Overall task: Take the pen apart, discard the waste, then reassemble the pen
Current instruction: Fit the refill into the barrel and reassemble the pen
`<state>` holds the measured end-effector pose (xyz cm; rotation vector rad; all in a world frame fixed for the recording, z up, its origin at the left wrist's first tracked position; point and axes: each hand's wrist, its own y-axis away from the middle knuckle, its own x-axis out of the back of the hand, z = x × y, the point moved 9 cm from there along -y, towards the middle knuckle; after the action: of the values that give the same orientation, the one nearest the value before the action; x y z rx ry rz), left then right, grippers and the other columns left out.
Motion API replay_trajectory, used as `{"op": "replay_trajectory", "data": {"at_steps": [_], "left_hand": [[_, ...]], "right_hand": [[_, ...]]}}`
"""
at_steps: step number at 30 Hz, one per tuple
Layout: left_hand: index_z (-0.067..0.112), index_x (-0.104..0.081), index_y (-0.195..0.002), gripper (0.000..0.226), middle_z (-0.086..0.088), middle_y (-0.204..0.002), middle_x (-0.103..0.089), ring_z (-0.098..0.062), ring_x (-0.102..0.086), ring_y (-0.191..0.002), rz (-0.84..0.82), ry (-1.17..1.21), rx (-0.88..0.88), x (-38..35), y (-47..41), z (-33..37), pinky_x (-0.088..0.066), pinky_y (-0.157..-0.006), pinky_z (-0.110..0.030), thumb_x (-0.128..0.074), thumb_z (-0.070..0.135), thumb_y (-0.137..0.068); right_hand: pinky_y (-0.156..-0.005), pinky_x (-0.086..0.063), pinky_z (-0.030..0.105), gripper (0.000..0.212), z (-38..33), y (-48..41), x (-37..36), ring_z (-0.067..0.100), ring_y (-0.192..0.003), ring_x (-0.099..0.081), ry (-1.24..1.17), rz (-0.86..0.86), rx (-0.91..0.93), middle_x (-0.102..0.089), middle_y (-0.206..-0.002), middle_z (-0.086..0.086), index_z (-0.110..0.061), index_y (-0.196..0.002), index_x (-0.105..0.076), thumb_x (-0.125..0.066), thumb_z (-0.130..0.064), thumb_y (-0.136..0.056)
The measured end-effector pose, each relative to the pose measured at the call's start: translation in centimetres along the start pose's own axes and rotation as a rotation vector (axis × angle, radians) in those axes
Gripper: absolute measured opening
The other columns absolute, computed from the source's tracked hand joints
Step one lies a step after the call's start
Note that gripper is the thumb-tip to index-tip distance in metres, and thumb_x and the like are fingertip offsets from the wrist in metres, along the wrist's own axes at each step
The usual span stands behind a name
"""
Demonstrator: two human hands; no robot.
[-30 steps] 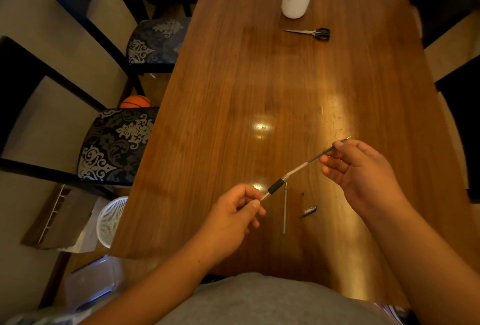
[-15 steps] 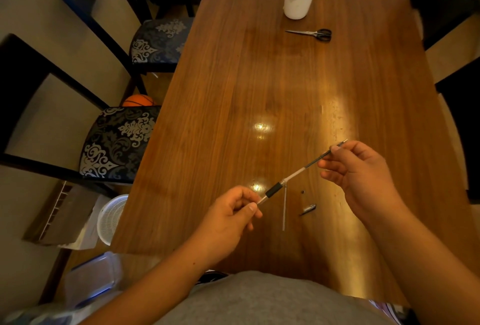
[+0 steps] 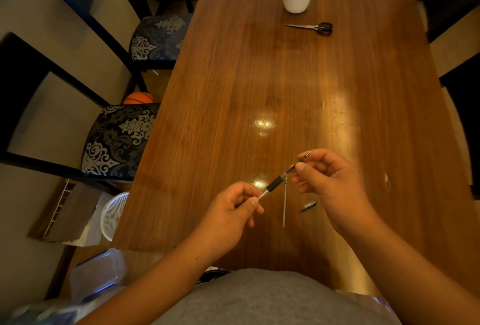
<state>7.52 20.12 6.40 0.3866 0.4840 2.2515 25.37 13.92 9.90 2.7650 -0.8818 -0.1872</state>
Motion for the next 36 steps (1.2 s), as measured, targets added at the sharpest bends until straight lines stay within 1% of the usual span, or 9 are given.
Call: {"op": "replay_trajectory", "data": {"at_steps": [5, 13, 18, 23, 25, 27, 30, 33, 36], "left_hand": [[0.037, -0.062, -0.089, 0.027, 0.014, -0.077, -0.071, -0.001, -0.058, -0.057, 0.013, 0.019, 0.018, 0.0, -0.4, -0.3, -0.041, -0.049, -0.011, -0.050, 0.015, -0.097], [0.045, -0.064, -0.082, 0.038, 0.013, -0.075, -0.071, -0.001, -0.057, -0.055, 0.020, 0.051, 0.023, -0.2, -1.4, -0.3, -0.041, -0.047, -0.011, -0.050, 0.012, -0.096], [0.046, -0.063, -0.084, 0.035, 0.013, -0.078, -0.072, -0.002, -0.058, -0.058, 0.019, 0.011, 0.042, -0.2, -2.0, -0.3, -0.042, -0.051, -0.016, -0.050, 0.016, -0.096], [0.033, -0.063, -0.093, 0.022, 0.011, -0.078, -0.072, -0.002, -0.059, -0.060, 0.013, 0.007, 0.060, -0.6, -3.1, -0.6, -0.045, -0.054, -0.020, -0.050, 0.015, -0.096], [0.030, -0.064, -0.095, 0.020, 0.008, -0.079, -0.072, -0.002, -0.060, -0.061, 0.011, 0.015, 0.073, -0.8, -3.6, -0.8, -0.046, -0.056, -0.019, -0.051, 0.015, -0.096], [0.028, -0.064, -0.097, 0.019, 0.006, -0.081, -0.072, -0.001, -0.060, -0.062, 0.004, 0.025, 0.095, -0.9, -4.1, -1.3, -0.048, -0.056, -0.017, -0.051, 0.014, -0.096], [0.026, -0.065, -0.097, 0.018, 0.007, -0.081, -0.073, 0.001, -0.063, -0.063, -0.005, 0.049, 0.142, -0.9, -4.9, -2.6, -0.050, -0.056, -0.013, -0.054, 0.013, -0.095], [0.026, -0.065, -0.097, 0.016, 0.009, -0.081, -0.074, 0.000, -0.064, -0.066, -0.012, 0.042, 0.199, -0.8, -5.5, -4.4, -0.050, -0.057, -0.015, -0.056, 0.013, -0.094], [0.025, -0.065, -0.096, 0.015, 0.008, -0.079, -0.074, -0.001, -0.064, -0.065, -0.014, 0.035, 0.248, -0.8, -6.1, -6.4, -0.049, -0.059, -0.019, -0.058, 0.012, -0.092]], "right_hand": [[-0.053, -0.054, 0.022, 0.023, 0.5, 0.2, -0.9, 0.013, -0.068, -0.069, 0.038, -0.056, -0.015, -0.071, -0.080, 0.007, -0.015, -0.092, -0.066, -0.063, 0.007, -0.084], [-0.054, -0.053, 0.020, 0.018, 1.4, 0.1, -1.7, 0.007, -0.065, -0.066, 0.075, -0.109, -0.061, -0.068, -0.084, 0.016, 0.002, -0.100, -0.063, -0.060, 0.011, -0.085], [-0.055, -0.053, 0.019, 0.018, 2.1, -0.5, -1.6, 0.010, -0.068, -0.067, 0.079, -0.115, -0.100, -0.070, -0.088, 0.014, -0.001, -0.100, -0.064, -0.061, 0.009, -0.085], [-0.056, -0.052, 0.019, 0.020, 3.2, -1.4, -1.3, 0.012, -0.071, -0.067, 0.102, -0.144, -0.128, -0.070, -0.083, 0.007, -0.012, -0.093, -0.067, -0.063, 0.006, -0.084], [-0.056, -0.051, 0.018, 0.021, 4.4, -2.1, -0.6, 0.015, -0.072, -0.066, 0.177, -0.134, -0.153, -0.071, -0.084, 0.010, -0.019, -0.088, -0.067, -0.066, 0.002, -0.084], [-0.056, -0.050, 0.018, 0.021, 6.2, -3.1, 1.6, 0.016, -0.074, -0.065, 0.295, -0.036, -0.183, -0.070, -0.087, 0.009, -0.022, -0.087, -0.065, -0.067, -0.001, -0.085], [-0.056, -0.044, 0.014, 0.019, 8.7, -4.7, 5.8, 0.005, -0.073, -0.061, 0.603, 0.085, -0.190, -0.064, -0.084, -0.006, -0.026, -0.092, -0.061, -0.067, -0.009, -0.085], [-0.052, -0.036, 0.013, 0.023, 11.8, -5.7, 8.3, -0.002, -0.069, -0.054, 0.862, 0.035, -0.221, -0.059, -0.083, -0.015, -0.024, -0.102, -0.061, -0.068, -0.014, -0.082], [-0.057, -0.038, 0.017, 0.030, 14.5, -6.3, 8.9, 0.007, -0.075, -0.054, 1.024, -0.050, -0.227, -0.057, -0.093, -0.007, -0.023, -0.107, -0.060, -0.073, -0.021, -0.079]]}}
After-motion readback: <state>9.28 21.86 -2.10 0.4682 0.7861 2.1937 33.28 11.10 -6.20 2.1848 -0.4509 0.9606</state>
